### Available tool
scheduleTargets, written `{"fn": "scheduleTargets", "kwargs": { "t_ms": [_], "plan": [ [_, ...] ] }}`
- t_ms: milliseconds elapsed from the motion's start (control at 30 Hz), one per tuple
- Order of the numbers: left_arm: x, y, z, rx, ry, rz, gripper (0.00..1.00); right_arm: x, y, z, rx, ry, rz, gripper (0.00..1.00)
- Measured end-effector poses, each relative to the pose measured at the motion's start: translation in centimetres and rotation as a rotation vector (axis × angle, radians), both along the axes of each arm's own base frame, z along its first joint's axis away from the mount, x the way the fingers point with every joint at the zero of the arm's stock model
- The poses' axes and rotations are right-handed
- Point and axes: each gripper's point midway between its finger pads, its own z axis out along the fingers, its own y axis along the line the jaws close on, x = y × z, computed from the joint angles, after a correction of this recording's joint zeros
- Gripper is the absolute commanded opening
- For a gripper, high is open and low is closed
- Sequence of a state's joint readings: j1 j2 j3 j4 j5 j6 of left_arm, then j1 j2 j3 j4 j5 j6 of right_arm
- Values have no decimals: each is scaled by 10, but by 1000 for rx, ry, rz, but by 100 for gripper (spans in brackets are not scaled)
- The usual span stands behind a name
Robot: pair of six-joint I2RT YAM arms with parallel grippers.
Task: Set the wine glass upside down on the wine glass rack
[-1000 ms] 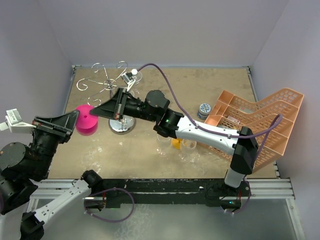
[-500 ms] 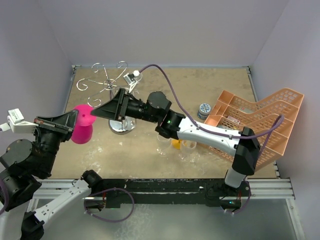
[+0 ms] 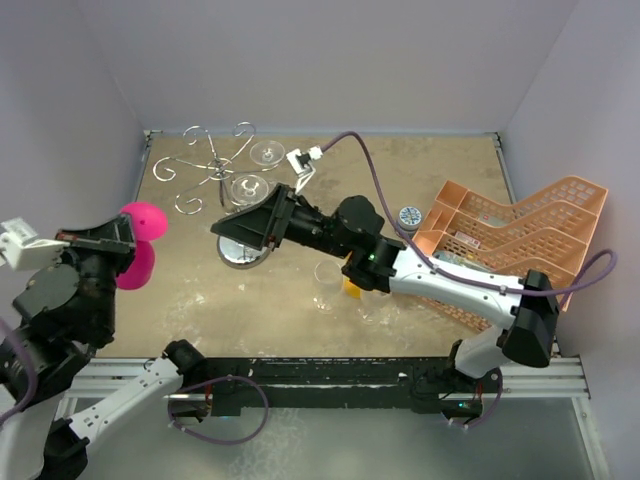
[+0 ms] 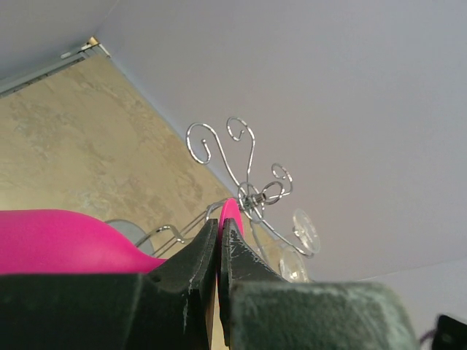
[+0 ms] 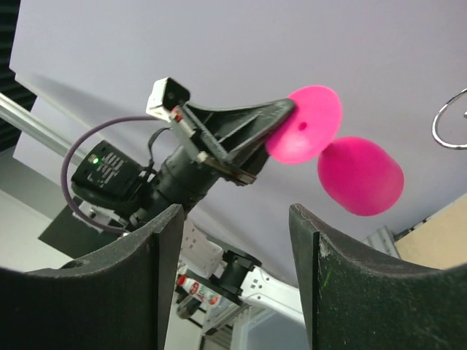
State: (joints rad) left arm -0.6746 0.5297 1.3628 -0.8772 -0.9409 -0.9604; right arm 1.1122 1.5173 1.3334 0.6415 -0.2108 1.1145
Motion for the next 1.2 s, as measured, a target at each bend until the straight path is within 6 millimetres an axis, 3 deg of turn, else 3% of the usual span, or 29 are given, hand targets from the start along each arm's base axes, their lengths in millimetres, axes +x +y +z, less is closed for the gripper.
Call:
{"fn": "scheduleTargets", "kwargs": {
  "t_ms": [233, 433, 633, 1200],
  "plan": [
    [42, -29, -25, 71, 74, 23, 0, -13, -34, 7, 43, -136, -46, 63],
    [67, -42, -14, 98, 53, 63, 0, -33, -64, 23, 117, -257, -44, 62],
    [79, -47, -4, 113, 29, 88, 0, -45, -85, 23, 153, -299, -45, 62],
    [104, -56, -5, 206, 48, 151, 0, -45, -89, 10, 120, -291, -57, 62]
  ]
}}
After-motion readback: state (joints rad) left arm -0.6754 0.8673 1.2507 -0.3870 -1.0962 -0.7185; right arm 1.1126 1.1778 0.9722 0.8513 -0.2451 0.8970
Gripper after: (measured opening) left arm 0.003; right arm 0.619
